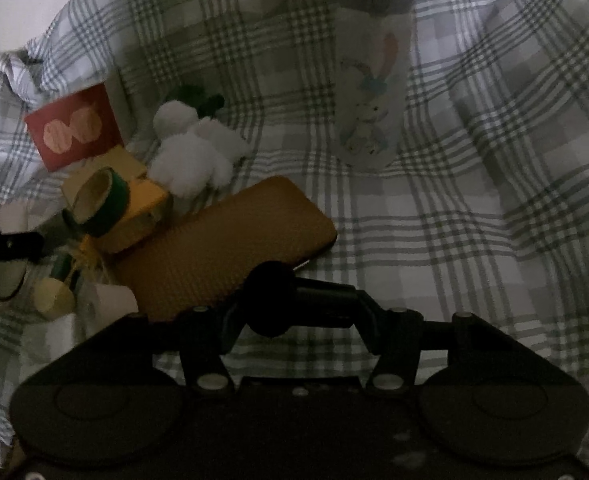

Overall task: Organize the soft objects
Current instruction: 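Lift the towel bundle with the left tool and carry it toward the basket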

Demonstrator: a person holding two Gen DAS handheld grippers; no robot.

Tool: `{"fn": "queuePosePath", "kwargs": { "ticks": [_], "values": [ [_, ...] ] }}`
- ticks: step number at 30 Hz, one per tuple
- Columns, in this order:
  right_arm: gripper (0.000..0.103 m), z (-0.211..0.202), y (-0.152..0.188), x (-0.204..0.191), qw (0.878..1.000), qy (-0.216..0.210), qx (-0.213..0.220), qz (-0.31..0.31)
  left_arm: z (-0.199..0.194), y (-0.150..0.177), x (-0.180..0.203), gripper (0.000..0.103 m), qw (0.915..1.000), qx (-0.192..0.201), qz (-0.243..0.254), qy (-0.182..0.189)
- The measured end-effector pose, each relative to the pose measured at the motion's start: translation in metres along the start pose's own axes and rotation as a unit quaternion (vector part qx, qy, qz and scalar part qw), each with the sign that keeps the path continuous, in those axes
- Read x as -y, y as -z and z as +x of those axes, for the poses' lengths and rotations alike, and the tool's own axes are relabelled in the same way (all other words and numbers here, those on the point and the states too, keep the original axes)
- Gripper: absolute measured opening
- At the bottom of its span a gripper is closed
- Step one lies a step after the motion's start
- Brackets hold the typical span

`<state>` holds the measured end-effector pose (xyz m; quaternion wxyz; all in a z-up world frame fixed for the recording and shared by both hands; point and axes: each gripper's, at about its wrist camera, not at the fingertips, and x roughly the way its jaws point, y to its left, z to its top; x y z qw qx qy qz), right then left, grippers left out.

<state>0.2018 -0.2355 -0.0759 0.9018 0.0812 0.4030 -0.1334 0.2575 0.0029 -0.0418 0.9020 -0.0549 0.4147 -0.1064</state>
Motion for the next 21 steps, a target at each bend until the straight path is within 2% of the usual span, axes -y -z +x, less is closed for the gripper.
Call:
{"fn": "queuePosePath", "kwargs": {
  "ticks": [9, 16, 21],
  "values": [
    [0.056, -0.062, 0.011, -0.002, 0.999, -0.025, 0.032, 0.003, -0.059, 0.03, 0.01, 0.077, 0.9997, -0.01, 0.021, 0.004],
    [0.056, -0.123, 0.047, -0.015, 0.997, -0.047, 0.053, -0.024, -0.102, 0.071, 0.022, 0.077, 0.9984, -0.029, 0.049, -0.003],
    [0.056, -0.157, 0.075, -0.02, 0.997, -0.067, 0.042, -0.026, -0.124, 0.1, 0.029, 0.077, 0.9975, -0.039, 0.06, -0.003]
  ]
}}
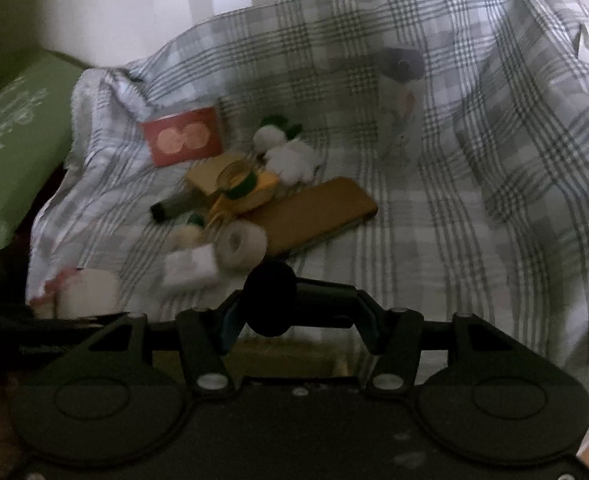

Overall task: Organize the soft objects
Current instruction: 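Lift the towel bundle with the left tool and carry it toward the basket, then lower the towel bundle into the basket and open the left tool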

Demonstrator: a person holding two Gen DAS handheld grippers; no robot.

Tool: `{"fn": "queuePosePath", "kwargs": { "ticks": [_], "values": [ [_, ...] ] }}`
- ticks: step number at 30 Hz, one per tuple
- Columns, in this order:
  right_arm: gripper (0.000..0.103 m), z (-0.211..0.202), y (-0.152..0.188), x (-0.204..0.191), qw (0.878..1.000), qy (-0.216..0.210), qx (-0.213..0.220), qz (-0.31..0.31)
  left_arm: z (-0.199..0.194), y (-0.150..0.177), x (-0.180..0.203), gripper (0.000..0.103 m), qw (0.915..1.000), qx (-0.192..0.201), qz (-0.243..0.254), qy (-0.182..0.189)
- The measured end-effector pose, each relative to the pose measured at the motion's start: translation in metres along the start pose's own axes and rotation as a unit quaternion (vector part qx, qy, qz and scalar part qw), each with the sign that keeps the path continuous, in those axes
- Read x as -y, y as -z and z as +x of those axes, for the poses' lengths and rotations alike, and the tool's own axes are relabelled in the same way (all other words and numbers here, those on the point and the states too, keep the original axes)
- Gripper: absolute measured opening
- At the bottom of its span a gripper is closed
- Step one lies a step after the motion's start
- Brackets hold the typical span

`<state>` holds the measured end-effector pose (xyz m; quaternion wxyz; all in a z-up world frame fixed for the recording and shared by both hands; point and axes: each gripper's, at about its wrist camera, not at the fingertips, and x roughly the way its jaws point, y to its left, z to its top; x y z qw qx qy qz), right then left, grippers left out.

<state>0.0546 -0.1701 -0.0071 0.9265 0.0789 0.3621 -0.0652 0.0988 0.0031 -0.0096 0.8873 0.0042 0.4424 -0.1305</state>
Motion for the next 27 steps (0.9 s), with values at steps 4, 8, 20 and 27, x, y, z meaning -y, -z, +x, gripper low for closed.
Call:
{"fn": "queuePosePath", "kwargs": {
  "ticks": [4, 8, 20, 27],
  "values": [
    [0.056, -0.015, 0.015, -0.004, 0.999, -0.014, -0.029, 0.009, -0.011, 0.019, 0.006, 0.077, 0.9999, -0.008, -0.003, -0.007],
    [0.056, -0.028, 0.027, -0.003, 0.998, -0.035, -0.051, 0.028, -0.02, 0.036, 0.011, 0.077, 0.9998, -0.012, -0.006, -0.014],
    [0.057, -0.056, 0.056, 0.002, 0.993, -0.065, -0.076, 0.064, -0.036, 0.071, 0.025, 0.077, 0.9995, -0.012, 0.005, -0.03],
    [0.057, -0.062, 0.064, -0.005, 0.993, -0.069, -0.077, 0.057, -0.038, 0.077, 0.023, 0.077, 0.9993, -0.011, 0.002, -0.035]
  ]
}}
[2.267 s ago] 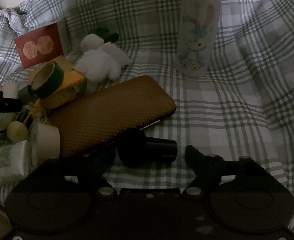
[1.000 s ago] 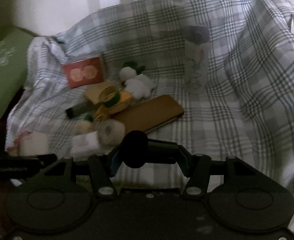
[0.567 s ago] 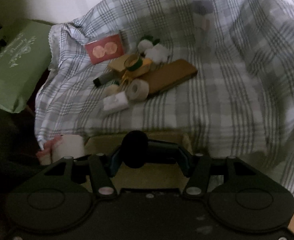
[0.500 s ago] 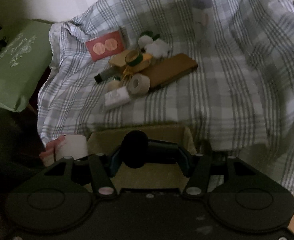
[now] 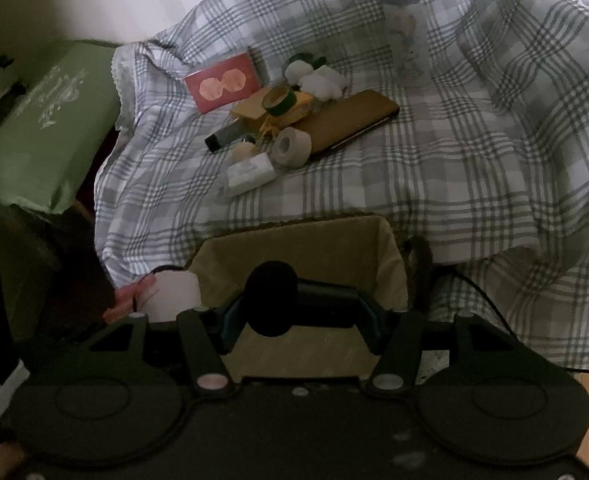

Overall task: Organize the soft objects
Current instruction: 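Lower the towel bundle into the basket and open the left tool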

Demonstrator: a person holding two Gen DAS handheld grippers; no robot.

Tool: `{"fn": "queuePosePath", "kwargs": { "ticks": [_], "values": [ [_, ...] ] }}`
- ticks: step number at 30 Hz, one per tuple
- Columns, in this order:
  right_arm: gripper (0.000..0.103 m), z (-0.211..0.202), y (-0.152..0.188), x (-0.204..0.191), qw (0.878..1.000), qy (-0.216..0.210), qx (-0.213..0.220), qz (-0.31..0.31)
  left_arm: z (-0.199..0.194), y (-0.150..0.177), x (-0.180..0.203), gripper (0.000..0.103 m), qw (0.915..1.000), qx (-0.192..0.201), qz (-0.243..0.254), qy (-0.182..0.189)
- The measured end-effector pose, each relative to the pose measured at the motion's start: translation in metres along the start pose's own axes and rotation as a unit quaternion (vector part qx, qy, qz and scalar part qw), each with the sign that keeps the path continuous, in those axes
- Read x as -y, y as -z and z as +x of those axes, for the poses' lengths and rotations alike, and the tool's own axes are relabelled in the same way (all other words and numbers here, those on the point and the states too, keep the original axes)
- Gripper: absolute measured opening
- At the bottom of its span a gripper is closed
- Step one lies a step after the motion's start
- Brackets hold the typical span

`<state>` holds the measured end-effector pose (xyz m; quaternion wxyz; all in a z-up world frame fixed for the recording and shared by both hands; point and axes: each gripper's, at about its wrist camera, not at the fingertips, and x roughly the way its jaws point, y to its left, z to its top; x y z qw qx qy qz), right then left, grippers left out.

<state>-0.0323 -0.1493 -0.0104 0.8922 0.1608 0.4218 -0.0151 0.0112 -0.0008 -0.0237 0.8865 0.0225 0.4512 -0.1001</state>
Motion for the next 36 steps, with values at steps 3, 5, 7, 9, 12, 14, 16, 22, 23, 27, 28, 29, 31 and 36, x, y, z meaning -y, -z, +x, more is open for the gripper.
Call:
{"fn": "queuePosePath", "kwargs": {
  "ticks": [3, 5, 7, 9, 12, 14, 16, 22, 23, 27, 28, 29, 31, 36],
  "values": [
    [0.057, 0.004, 0.003, -0.004, 1.0, 0.012, -0.003, -0.009, 0.002, 0.001, -0.002, 0.077, 1.0, -0.004, -0.004, -0.003],
    [0.057, 0.005, 0.005, -0.007, 1.0, 0.024, -0.003, -0.018, 0.003, 0.002, -0.004, 0.077, 0.9999, -0.007, -0.007, -0.004],
    [0.057, 0.007, 0.008, -0.009, 0.999, 0.033, -0.005, -0.026, 0.003, 0.003, -0.004, 0.078, 0.9999, -0.009, -0.007, -0.007],
    [0.057, 0.007, 0.01, -0.009, 0.999, 0.035, -0.006, -0.029, 0.003, 0.003, -0.005, 0.08, 0.9999, -0.01, -0.007, -0.01],
    [0.057, 0.007, 0.01, -0.006, 0.999, 0.034, -0.008, -0.025, 0.003, 0.004, -0.004, 0.086, 0.9998, -0.01, -0.003, -0.018],
    [0.057, 0.007, 0.01, -0.006, 0.999, 0.035, -0.009, -0.022, 0.003, 0.004, -0.004, 0.087, 0.9997, -0.012, -0.002, -0.019],
    [0.058, 0.008, 0.009, -0.006, 0.999, 0.035, -0.009, -0.021, 0.004, 0.004, -0.005, 0.088, 0.9996, -0.016, -0.003, -0.022],
    [0.06, 0.009, 0.008, -0.005, 0.999, 0.033, -0.011, -0.015, 0.004, 0.003, -0.008, 0.089, 0.9994, -0.018, -0.008, -0.029],
    [0.06, 0.009, 0.007, -0.006, 0.999, 0.033, -0.012, -0.016, 0.004, 0.003, -0.009, 0.089, 0.9994, -0.019, -0.008, -0.029],
    [0.065, 0.009, 0.008, -0.006, 0.999, 0.03, -0.013, -0.015, 0.004, 0.003, -0.011, 0.089, 0.9993, -0.021, -0.01, -0.03],
    [0.065, 0.009, 0.007, -0.006, 0.999, 0.029, -0.013, -0.013, 0.004, 0.003, -0.011, 0.089, 0.9993, -0.021, -0.01, -0.03],
    [0.066, 0.008, 0.007, -0.005, 0.999, 0.027, -0.014, -0.013, 0.004, 0.003, -0.011, 0.089, 0.9993, -0.021, -0.011, -0.03],
    [0.069, 0.007, 0.007, -0.006, 1.0, 0.024, -0.013, -0.014, 0.004, 0.003, -0.012, 0.089, 0.9993, -0.021, -0.011, -0.03],
    [0.072, 0.004, 0.006, -0.007, 1.0, 0.017, -0.008, -0.016, 0.003, 0.002, -0.014, 0.089, 0.9993, -0.02, -0.015, -0.029]
  ]
}}
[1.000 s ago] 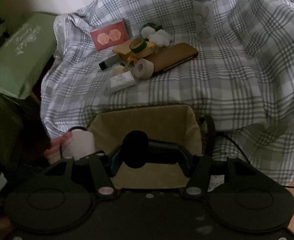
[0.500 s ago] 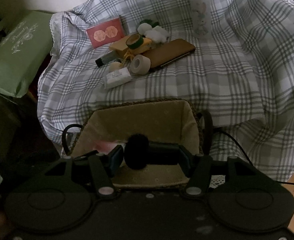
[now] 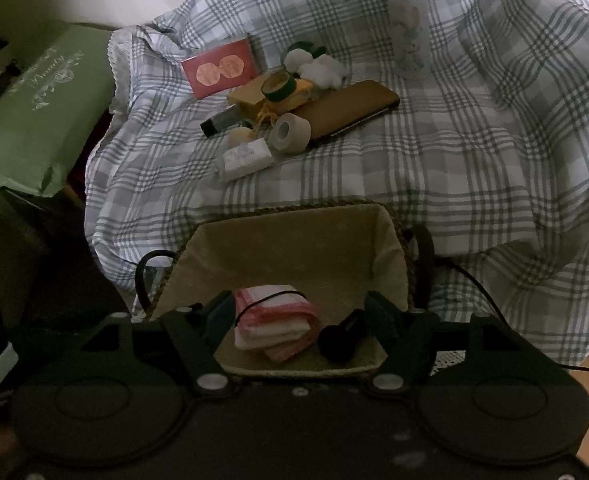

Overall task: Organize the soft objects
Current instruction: 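Lower the towel bundle into the basket and open the left tool, then withdraw both tools from the basket and raise them toward the items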

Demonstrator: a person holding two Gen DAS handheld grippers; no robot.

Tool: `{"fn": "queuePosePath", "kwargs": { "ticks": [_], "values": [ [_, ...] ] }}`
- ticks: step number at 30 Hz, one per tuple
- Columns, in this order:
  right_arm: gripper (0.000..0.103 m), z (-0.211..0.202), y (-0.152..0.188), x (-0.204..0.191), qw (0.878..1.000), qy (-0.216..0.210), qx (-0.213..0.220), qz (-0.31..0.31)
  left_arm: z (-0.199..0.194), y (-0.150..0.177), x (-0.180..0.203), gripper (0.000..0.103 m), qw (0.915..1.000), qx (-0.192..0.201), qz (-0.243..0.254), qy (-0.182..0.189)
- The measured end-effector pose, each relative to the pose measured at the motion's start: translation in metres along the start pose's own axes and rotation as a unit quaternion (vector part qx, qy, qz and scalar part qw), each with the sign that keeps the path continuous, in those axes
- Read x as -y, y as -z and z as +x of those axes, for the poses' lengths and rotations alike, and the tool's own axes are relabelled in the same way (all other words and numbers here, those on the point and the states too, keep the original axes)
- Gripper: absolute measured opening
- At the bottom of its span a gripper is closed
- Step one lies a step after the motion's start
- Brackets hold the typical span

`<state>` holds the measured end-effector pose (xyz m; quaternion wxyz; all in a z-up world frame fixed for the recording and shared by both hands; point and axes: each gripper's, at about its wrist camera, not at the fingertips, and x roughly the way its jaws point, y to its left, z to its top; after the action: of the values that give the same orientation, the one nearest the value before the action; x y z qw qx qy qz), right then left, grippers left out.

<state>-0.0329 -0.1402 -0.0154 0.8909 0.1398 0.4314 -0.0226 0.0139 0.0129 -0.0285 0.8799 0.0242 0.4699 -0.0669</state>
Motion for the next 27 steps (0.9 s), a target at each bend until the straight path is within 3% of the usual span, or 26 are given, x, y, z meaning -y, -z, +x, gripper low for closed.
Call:
{"fn": "queuePosePath", "kwargs": {
  "ticks": [7, 15, 27],
  "values": [
    [0.076, -0.0016, -0.0021, -0.0006, 1.0, -0.01, -0.002, 0.003, -0.0019, -0.0002, -0.0029, 0.089, 1.0, 0.002, -0.006, -0.001],
    [0.091, -0.0019, -0.0029, 0.0005, 1.0, -0.012, 0.0, 0.01, -0.0027, -0.0004, -0.0054, 0.089, 0.9999, 0.005, -0.012, -0.001],
    [0.094, -0.0012, -0.0029, 0.0035, 0.999, -0.023, -0.005, 0.028, -0.0042, 0.0003, -0.0075, 0.089, 0.9998, 0.009, -0.019, -0.004]
  ]
}}
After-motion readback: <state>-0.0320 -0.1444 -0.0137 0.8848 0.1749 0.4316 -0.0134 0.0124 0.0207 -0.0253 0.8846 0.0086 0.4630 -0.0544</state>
